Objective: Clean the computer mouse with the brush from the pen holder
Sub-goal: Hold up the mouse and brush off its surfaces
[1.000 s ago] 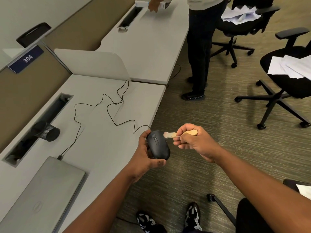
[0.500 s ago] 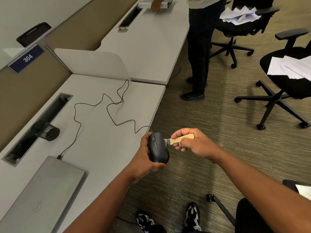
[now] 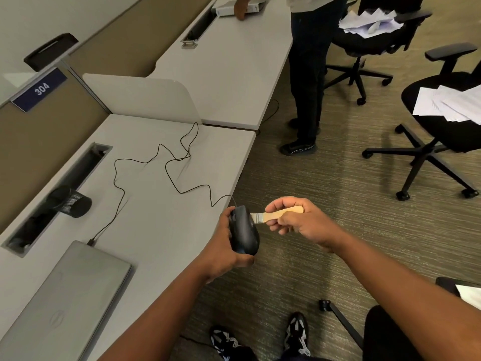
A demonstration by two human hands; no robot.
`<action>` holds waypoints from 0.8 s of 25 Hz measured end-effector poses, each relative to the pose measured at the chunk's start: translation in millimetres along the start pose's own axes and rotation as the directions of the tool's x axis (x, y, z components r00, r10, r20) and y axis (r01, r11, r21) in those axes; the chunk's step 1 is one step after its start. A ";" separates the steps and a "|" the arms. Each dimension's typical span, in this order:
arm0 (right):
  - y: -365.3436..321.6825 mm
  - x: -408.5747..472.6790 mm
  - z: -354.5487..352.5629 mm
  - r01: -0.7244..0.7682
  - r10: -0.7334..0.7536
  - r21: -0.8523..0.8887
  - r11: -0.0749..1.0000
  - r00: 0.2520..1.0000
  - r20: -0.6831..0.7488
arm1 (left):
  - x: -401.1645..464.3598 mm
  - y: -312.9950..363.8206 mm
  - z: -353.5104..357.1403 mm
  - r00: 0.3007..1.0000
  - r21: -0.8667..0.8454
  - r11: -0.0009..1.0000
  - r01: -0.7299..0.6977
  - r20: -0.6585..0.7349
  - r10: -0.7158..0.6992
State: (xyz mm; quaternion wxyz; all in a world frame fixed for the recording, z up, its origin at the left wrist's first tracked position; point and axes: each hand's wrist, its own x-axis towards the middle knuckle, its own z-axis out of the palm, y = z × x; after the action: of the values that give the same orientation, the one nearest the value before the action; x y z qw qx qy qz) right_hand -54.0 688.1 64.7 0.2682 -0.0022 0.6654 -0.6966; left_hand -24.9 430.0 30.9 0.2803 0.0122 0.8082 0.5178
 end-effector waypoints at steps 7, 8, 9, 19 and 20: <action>-15.5 -0.2 -0.1 0.191 -0.206 -0.235 0.953 0.978 -0.043 | -3.5 -1.8 2.5 0.996 -0.030 0.998 -0.056 -0.067 0.054; -16.8 -1.0 0.2 0.214 -0.231 -0.309 0.927 0.973 -0.021 | -3.6 -2.3 3.3 0.994 -0.020 0.997 -0.072 -0.083 0.071; -18.0 -1.9 0.3 0.233 -0.248 -0.368 0.900 0.969 0.007 | -4.0 -2.4 3.7 0.991 -0.015 0.996 -0.085 -0.100 0.084; -41.1 -10.7 -26.0 0.170 -0.141 -0.218 0.961 0.980 0.142 | -11.9 1.9 -1.2 0.989 -0.079 0.994 -0.074 -0.132 0.063; -41.9 -9.7 -24.5 0.194 -0.186 -0.245 0.950 0.981 0.056 | -12.0 2.4 -1.4 0.992 -0.091 0.994 -0.064 -0.116 0.054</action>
State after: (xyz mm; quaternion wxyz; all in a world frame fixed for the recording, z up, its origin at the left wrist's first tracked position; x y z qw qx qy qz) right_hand -70.1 713.2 104.2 0.2080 -0.1110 0.7398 -0.6301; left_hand -16.1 426.2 38.6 0.2187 -0.0066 0.7968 0.5633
